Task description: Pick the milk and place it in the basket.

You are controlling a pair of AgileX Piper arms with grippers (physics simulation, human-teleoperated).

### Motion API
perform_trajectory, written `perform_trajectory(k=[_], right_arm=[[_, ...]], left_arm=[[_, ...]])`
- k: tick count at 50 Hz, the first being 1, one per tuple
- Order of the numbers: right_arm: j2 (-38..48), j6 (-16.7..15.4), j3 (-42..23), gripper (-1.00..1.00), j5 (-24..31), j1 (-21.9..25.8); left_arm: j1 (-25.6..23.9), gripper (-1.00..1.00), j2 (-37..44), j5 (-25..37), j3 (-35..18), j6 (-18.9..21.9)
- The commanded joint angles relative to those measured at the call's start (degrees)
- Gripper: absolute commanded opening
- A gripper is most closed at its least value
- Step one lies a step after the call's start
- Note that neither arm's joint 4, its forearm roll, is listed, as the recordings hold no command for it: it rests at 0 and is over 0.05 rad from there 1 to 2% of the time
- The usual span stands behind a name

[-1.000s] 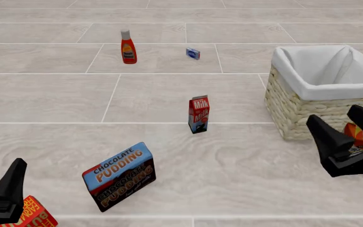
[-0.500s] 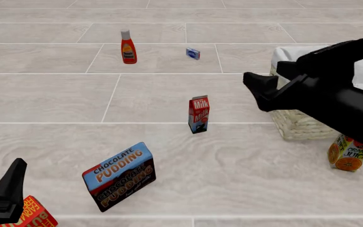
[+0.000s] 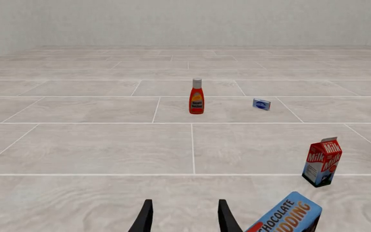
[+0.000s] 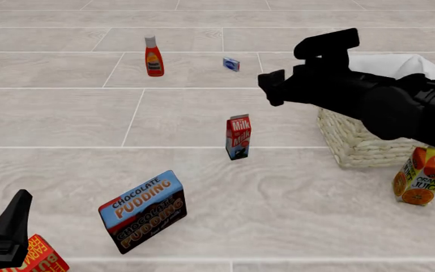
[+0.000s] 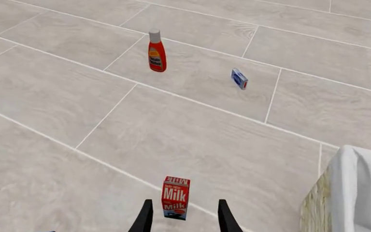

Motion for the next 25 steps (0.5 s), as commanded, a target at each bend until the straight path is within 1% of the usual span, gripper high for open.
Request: perform_trajectory(k=[1, 11, 25], right_arm=[[8.74, 1.35, -5.0, 1.0, -0.11, -0.09], [13.69, 3.16, -6.6, 1.0, -1.54, 0.56], [18.99, 4.6, -8.94, 1.0, -2.88, 0.73]], left_arm=[[0.0, 1.0, 0.0, 0.0, 0.0, 0.0], [0.0, 1.0, 0.0, 0.0, 0.0, 0.0], [0.0, 1.0, 0.0, 0.0, 0.0, 0.0]])
